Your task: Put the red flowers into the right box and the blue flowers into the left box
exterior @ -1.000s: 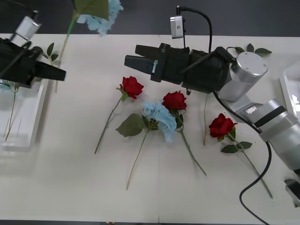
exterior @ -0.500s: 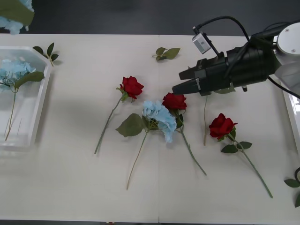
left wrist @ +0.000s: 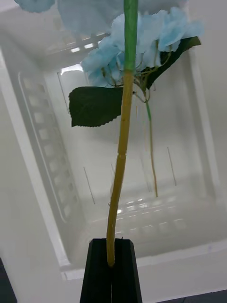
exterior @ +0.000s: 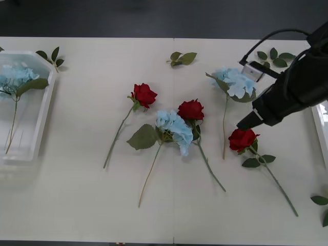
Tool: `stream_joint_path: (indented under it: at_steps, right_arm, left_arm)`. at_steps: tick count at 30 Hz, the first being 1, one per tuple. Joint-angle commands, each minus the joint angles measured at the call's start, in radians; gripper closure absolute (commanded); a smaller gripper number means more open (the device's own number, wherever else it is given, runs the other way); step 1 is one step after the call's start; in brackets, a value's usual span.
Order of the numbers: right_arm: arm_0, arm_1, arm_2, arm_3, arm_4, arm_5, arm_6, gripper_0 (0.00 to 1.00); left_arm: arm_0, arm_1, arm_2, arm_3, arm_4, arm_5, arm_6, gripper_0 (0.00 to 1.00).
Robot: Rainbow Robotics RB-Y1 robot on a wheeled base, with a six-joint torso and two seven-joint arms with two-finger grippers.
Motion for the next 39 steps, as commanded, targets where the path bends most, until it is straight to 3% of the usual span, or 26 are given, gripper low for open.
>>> stream_joint_path:
  at_steps: [1,5,13,21,22,24,27,34,39]
  right_arm:
    - [0.093,-0.065,-0.007,-0.136,0.117,-0.003,-0.108,0.00]
    - [0.200,-0.102,-0.007,-0.242,0.270,-0.033,-0.128,0.00]
    - [0.329,-0.103,0.004,-0.286,0.502,-0.082,-0.118,0.00]
    - [0.338,-0.102,0.173,-0.271,0.729,-0.220,-0.175,0.00]
    - [0.338,-0.100,0.185,-0.268,0.743,-0.230,-0.181,0.00]
    - [0.338,-0.088,0.201,-0.253,0.770,-0.243,-0.183,0.00]
    - [0.338,-0.068,0.202,-0.230,0.776,-0.243,-0.180,0.00]
    - [0.338,-0.025,0.202,-0.171,0.790,-0.267,-0.172,0.00]
    - [0.337,0.012,0.202,-0.130,0.810,-0.273,-0.167,0.00]
  left_arm:
    - [0.010,0.038,-0.068,-0.022,-0.041,-0.046,0.023,1.00]
    - [0.025,0.038,-0.134,-0.016,-0.074,-0.100,0.038,1.00]
    - [0.028,0.038,-0.247,0.103,-0.086,-0.233,0.046,1.00]
    - [0.028,0.038,-0.298,0.141,-0.092,-0.298,0.052,1.00]
    - [0.028,0.038,-0.298,0.141,-0.092,-0.299,0.052,0.93]
    - [0.028,0.030,-0.298,0.141,-0.092,-0.309,0.052,0.33]
    - [0.028,0.022,-0.298,0.139,-0.084,-0.321,0.044,0.00]
    - [0.028,0.018,-0.280,0.058,-0.032,-0.301,-0.015,0.00]
    - [0.017,0.019,-0.232,0.009,0.101,-0.180,-0.052,0.00]
